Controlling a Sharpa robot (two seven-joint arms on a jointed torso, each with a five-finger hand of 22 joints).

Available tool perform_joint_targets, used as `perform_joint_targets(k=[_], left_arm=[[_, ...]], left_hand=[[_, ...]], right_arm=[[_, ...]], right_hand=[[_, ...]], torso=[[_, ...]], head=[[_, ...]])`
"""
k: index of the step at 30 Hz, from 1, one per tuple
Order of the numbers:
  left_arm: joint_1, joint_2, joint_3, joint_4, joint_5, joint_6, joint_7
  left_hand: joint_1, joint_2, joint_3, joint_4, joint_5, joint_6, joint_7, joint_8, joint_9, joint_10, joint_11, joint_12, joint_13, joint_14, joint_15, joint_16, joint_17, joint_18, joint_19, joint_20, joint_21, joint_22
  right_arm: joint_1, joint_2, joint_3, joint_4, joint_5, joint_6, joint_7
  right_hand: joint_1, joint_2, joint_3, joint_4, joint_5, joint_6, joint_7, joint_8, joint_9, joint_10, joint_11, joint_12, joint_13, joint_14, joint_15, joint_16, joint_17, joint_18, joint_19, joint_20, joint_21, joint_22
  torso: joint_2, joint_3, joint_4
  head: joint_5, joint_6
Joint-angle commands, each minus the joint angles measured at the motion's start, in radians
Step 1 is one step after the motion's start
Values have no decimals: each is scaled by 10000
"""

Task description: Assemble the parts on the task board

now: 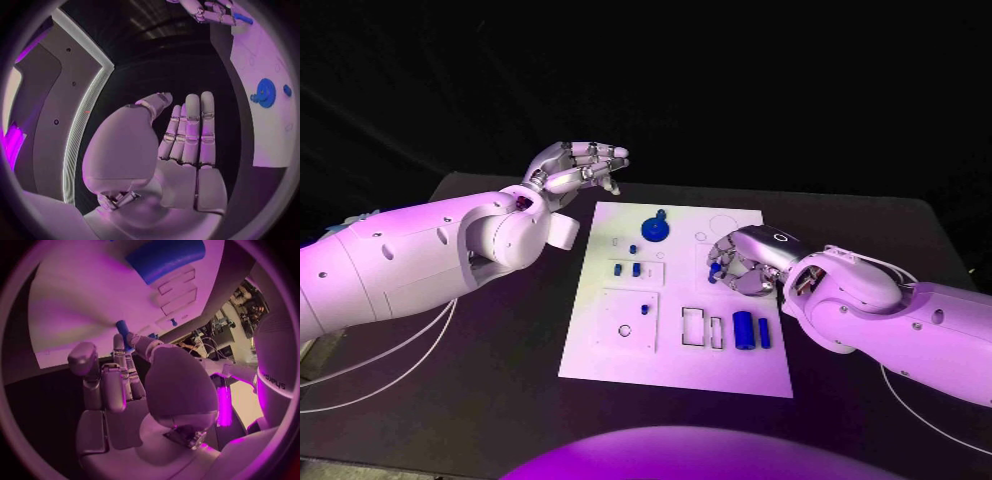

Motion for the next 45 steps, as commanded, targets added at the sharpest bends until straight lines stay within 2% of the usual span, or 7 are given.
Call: perform_joint_targets(k=[1,11,20,26,35,38,45], left_arm=[[7,19,7,-5,44,146,53],[6,53,7,-44,44,165,58],[6,101,7,-62,44,197,55],[5,155,7,-79,44,216,46],[7,201,7,-72,44,225,29],[7,205,7,-74,44,225,19],[8,219,7,-77,44,240,7]], left_hand=[[13,56,-13,-70,15,-65,5,43,-12,-85,3,-6,-9,-87,-4,-63,-9,129,-38,51,-54,-9],[16,61,-17,-78,15,-68,8,50,-11,-99,6,4,-12,-89,-3,-62,-13,130,-35,53,-55,-10],[16,61,-17,-78,15,-68,8,50,-11,-99,6,4,-12,-89,-3,-62,-13,130,-35,53,-55,-10],[16,61,-17,-78,15,-68,8,50,-11,-99,6,4,-12,-89,-3,-62,-13,130,-35,53,-55,-10],[16,69,-22,-85,15,-74,11,59,-11,-119,9,16,-17,-92,0,-61,-19,130,-32,56,-57,-13],[12,72,-25,-85,15,-75,11,63,-11,-124,10,22,-18,-93,2,-61,-21,129,-32,57,-58,-14],[12,72,-25,-85,15,-75,11,63,-11,-124,10,22,-18,-93,2,-61,-21,129,-32,57,-58,-14]], right_arm=[[95,-140,45,317,-139,-675,-77],[246,-247,102,1424,145,-837,-21],[20,472,95,1714,353,-883,172],[-337,1188,42,1590,383,-795,343],[-815,1941,-90,984,325,-624,491],[-927,2095,-127,801,313,-566,506],[-1046,2277,-182,505,221,-421,485]], right_hand=[[-38,68,38,13,27,81,-4,132,174,50,40,-53,-4,441,-96,45,12,-98,83,-12,58,29],[-170,27,-1,79,3,73,-8,180,223,89,44,-95,-16,450,-94,60,34,-109,107,-19,89,61],[-178,18,-1,79,3,64,-7,183,229,90,41,-106,-19,444,-96,45,-1,-94,78,-20,16,16],[-170,19,10,70,17,52,-6,185,235,87,39,-119,-22,444,-98,44,-4,-91,74,-22,2,9],[-157,19,31,48,48,18,6,185,246,74,45,-148,-31,443,-98,44,-5,-85,63,-24,-30,-6],[-157,19,40,42,67,-1,16,185,252,67,52,-165,-35,443,-95,43,-8,-80,52,-25,-59,-22],[-161,19,45,40,79,-17,24,183,256,61,58,-177,-39,442,-91,42,-11,-80,51,-24,-64,-23]], torso=[[-9,-10,-13],[9,1,0],[3,-9,11],[13,-13,10],[24,-9,3],[23,-2,-6],[12,-3,-3]], head=[[-8,27],[-4,66],[179,8],[365,-28],[472,-67],[540,-83],[562,-137]])
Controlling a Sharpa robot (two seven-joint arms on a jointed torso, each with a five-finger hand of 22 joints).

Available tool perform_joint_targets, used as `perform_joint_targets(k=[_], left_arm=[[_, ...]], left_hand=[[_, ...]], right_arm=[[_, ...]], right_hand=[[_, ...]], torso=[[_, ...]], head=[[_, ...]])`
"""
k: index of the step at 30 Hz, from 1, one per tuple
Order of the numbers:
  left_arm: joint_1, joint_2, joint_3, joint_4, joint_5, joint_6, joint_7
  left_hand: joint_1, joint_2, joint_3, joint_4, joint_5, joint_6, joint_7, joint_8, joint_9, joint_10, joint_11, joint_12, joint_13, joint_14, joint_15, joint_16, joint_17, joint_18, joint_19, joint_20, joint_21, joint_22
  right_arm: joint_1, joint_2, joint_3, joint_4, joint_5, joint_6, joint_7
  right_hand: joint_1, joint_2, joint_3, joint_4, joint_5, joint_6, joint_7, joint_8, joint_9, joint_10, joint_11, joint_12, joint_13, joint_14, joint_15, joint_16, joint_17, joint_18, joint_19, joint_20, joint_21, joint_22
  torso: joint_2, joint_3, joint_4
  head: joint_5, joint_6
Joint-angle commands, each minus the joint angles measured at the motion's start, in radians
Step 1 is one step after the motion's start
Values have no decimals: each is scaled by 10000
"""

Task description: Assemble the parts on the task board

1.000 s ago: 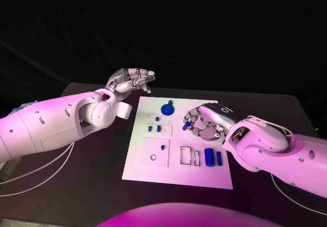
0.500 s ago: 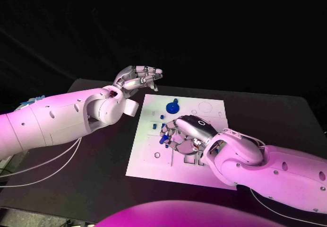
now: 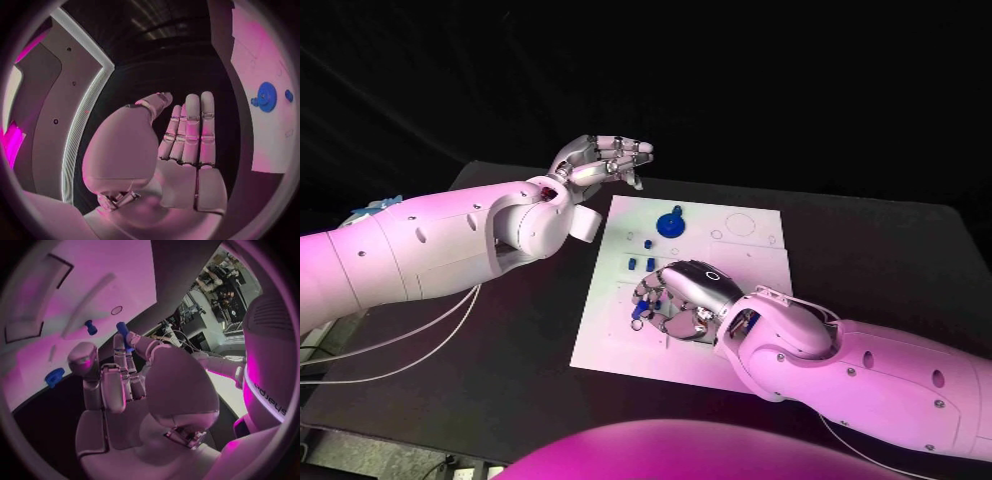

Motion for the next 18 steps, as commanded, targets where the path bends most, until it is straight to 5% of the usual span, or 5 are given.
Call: perform_joint_targets(k=[1,18], left_arm=[[8,27,7,12,43,189,28],[8,31,7,0,43,194,19]], left_hand=[[12,73,3,-57,15,-74,11,63,-11,-50,9,22,-10,-94,2,-61,-11,130,-32,57,-59,-16],[12,73,3,-57,15,-74,11,63,-11,-50,9,22,-10,-94,2,-61,-11,130,-32,57,-59,-16]], right_arm=[[-38,49,-13,-84,-137,258,104],[-180,163,-71,-308,-194,526,63]], right_hand=[[-16,41,22,8,61,-26,29,173,257,12,14,-76,-16,443,-90,42,-10,-80,15,13,-25,-10],[-20,41,26,6,70,-39,35,173,262,10,19,-85,-18,443,-86,43,-8,-85,24,14,-6,5]], torso=[[-12,1,-4],[-1,11,-9]], head=[[20,-27],[82,-102]])
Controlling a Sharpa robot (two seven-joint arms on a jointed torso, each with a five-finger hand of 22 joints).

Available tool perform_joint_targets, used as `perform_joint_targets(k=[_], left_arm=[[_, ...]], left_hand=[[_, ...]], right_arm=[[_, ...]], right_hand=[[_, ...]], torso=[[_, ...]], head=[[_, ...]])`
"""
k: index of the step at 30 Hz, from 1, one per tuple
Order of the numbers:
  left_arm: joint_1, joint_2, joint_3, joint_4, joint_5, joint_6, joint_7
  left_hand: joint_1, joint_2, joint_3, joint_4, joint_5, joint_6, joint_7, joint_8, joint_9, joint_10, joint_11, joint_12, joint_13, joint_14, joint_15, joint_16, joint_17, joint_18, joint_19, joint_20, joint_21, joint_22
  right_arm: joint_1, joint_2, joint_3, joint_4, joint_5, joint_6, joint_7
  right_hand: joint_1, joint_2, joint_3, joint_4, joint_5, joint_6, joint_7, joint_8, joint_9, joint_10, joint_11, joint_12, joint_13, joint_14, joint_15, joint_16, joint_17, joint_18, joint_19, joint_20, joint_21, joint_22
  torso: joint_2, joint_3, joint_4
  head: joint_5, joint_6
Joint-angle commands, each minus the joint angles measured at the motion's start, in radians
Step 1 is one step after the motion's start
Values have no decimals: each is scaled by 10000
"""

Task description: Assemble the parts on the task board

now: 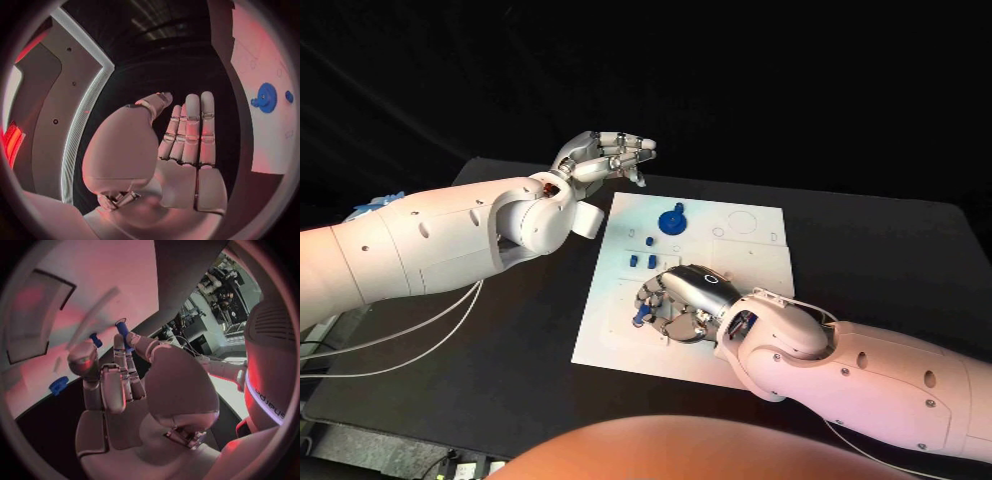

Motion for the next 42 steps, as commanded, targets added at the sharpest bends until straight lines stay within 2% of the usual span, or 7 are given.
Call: perform_joint_targets(k=[1,17,23,28,34,40,42], left_arm=[[7,17,7,12,43,170,39],[7,15,7,17,43,174,35],[7,14,7,21,43,176,29],[7,10,7,23,43,192,15],[7,-3,7,27,43,203,-5],[7,-8,7,22,43,217,-22],[7,-12,7,19,43,219,-25]], left_hand=[[12,73,3,-58,15,-74,11,63,-11,-51,10,22,-12,-94,2,-61,-12,130,-32,57,-59,-17],[12,73,3,-58,15,-74,11,63,-11,-51,10,22,-12,-94,2,-61,-12,130,-32,57,-59,-17],[-4,83,-13,-60,17,-90,13,78,-12,-79,13,51,-18,-99,7,-58,-22,131,-31,63,-69,-25],[-4,85,-14,-61,17,-91,13,80,-11,-82,13,54,-19,-100,7,-58,-23,131,-30,64,-70,-26],[-4,85,-14,-61,17,-91,13,80,-11,-82,13,54,-19,-100,7,-58,-23,131,-30,64,-70,-26],[-5,87,-16,-64,17,-95,14,82,-12,-91,14,58,-21,-98,7,-55,-25,132,-27,64,-70,-27],[-5,85,-18,-65,17,-98,13,83,-12,-98,15,58,-22,-98,7,-55,-25,132,-27,64,-71,-27]], right_arm=[[-25,19,-7,-17,-130,256,51],[-112,206,-44,-275,-277,533,-74],[-132,277,-59,-317,-339,604,-118],[-136,294,-65,-346,-291,487,-132],[-141,242,-68,-319,-230,91,-100],[-143,-15,-66,-92,-6,-763,182],[-138,-171,-58,68,121,-1052,352]], right_hand=[[-2,63,26,5,32,8,26,172,261,11,18,-36,-8,443,-86,43,-8,-84,24,14,-6,5],[-13,64,29,6,42,-7,34,174,269,12,25,-49,-10,440,-80,36,-24,-80,12,17,-36,-11],[-113,-38,4,8,18,-232,125,89,263,-103,97,-174,-39,427,-26,20,-58,-67,-42,50,-155,-63],[-299,-276,-80,50,352,-770,269,-270,135,-113,189,-228,-16,406,58,-1,-112,-47,-98,127,-290,-109],[-381,-464,-158,72,388,-1343,219,-669,-16,-97,152,-250,25,397,37,-2,-129,-29,-109,133,-350,-114],[-448,-648,-215,117,372,-2297,186,-1266,-277,-97,48,-281,82,387,-47,-17,-162,-13,-121,67,-449,-138],[-481,-682,-253,144,366,-2421,152,-1344,-311,-112,36,-292,92,383,-57,-26,-178,-11,-125,57,-477,-148]], torso=[[7,-1,-4],[4,-3,3],[1,-12,-4],[-13,-10,-3],[-14,-14,-8],[-22,-11,-3],[-20,-11,-3]], head=[[18,-20],[7,-52],[-6,-52],[-18,-30],[-31,-21],[-71,26],[-96,44]])
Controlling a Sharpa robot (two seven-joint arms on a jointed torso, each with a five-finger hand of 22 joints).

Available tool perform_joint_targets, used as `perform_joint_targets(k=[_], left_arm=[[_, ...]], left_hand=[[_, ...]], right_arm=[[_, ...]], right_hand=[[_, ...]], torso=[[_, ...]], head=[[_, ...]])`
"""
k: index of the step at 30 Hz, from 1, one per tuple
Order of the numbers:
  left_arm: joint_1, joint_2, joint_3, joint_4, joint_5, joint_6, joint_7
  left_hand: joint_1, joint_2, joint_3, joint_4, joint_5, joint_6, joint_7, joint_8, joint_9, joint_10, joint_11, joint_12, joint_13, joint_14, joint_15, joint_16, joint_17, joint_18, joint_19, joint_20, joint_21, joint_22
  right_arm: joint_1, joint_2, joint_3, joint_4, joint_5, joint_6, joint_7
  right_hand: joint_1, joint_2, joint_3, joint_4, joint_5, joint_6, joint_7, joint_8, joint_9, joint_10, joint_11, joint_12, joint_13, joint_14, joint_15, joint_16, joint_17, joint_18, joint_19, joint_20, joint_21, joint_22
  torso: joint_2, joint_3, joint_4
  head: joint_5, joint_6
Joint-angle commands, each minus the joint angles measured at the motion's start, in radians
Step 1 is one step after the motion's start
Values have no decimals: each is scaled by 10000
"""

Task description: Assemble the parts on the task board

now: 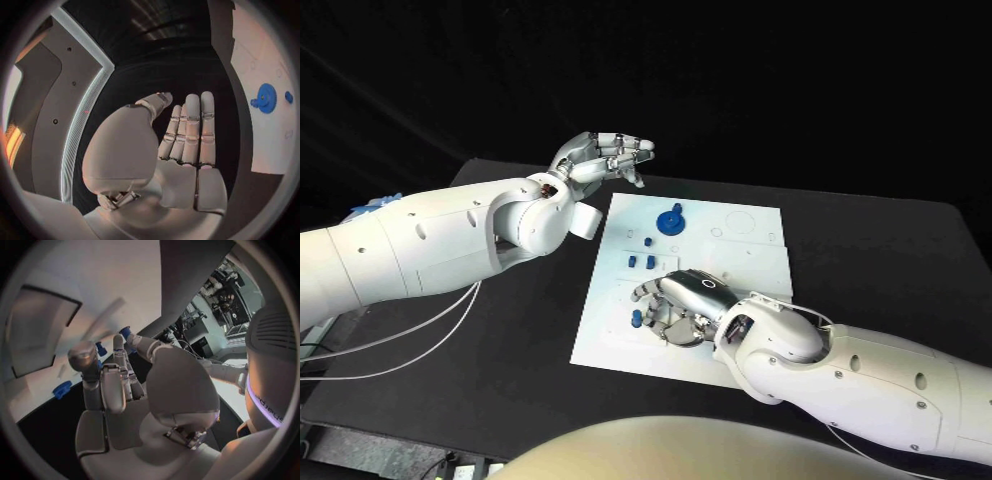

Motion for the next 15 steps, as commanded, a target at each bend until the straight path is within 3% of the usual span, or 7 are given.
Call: perform_joint_targets(k=[1,4,8,10,12,14,15], left_arm=[[7,2,7,9,43,184,21],[7,-7,6,3,43,184,18],[6,-12,6,-7,43,196,13],[6,-11,6,-11,43,202,10],[6,-13,5,-12,43,207,6],[6,-16,4,-14,43,211,2],[5,-16,3,-17,43,210,1]], left_hand=[[-5,85,-18,-65,17,-60,-24,24,-12,-61,-23,58,-13,-63,-28,-55,-12,132,-27,64,-31,-11],[-5,85,-18,-65,17,-60,-24,24,-12,-61,-23,58,-13,-63,-28,-55,-12,132,-27,64,-31,-11],[-5,84,-20,-68,16,-64,-24,26,-13,-75,-22,59,-16,-64,-27,-55,-14,132,-25,65,-32,-12],[-5,84,-20,-68,16,-64,-24,26,-13,-75,-22,59,-16,-64,-27,-55,-14,132,-25,65,-32,-12],[-5,84,-20,-68,16,-64,-24,26,-13,-75,-22,59,-16,-64,-27,-55,-14,132,-25,65,-32,-12],[-5,84,-20,-68,16,-64,-24,26,-13,-75,-22,59,-16,-64,-27,-55,-14,132,-25,65,-32,-12],[-5,84,-20,-68,16,-64,-24,26,-13,-75,-22,59,-16,-64,-27,-55,-14,132,-25,65,-32,-12]], right_arm=[[4,-249,19,285,317,-1059,484],[67,-593,66,623,637,-1472,812],[307,-1248,141,1149,1332,-1737,1119],[482,-1633,169,1362,1945,-1614,1134],[674,-2012,185,1513,2672,-1332,1014],[842,-2365,195,1612,3354,-1004,810],[953,-2618,200,1663,3801,-728,616]], right_hand=[[-28,-102,-70,11,35,-173,-34,-110,-46,-11,-76,-64,19,387,-62,-17,11,-12,-47,-24,-58,-7],[-39,-127,-106,31,35,-521,-71,-229,-185,-6,-94,-65,37,391,-76,-12,20,-27,-11,-36,2,38],[132,-70,-98,-28,119,318,51,101,21,197,-42,60,167,404,-48,2,34,-58,59,-38,89,117],[184,-16,-111,-43,124,952,82,427,135,312,11,158,269,416,-7,27,73,-75,95,-10,143,164],[189,11,-148,-39,133,1251,184,564,169,394,59,249,371,422,32,43,90,-87,123,19,189,205],[162,28,-247,-16,190,1522,95,700,214,668,-23,495,562,448,-8,95,174,-106,207,18,357,318],[9,20,-546,89,516,1961,-138,998,403,1059,-240,1036,1007,512,-179,225,400,-144,347,-91,630,501]], torso=[[-5,0,0],[-11,-2,-15],[-34,-2,-39],[-50,-6,-53],[-68,-11,-74],[-88,-18,-103],[-98,-21,-117]], head=[[-50,37],[-73,72],[-152,137],[-211,160],[-326,203],[-409,211],[-495,234]])
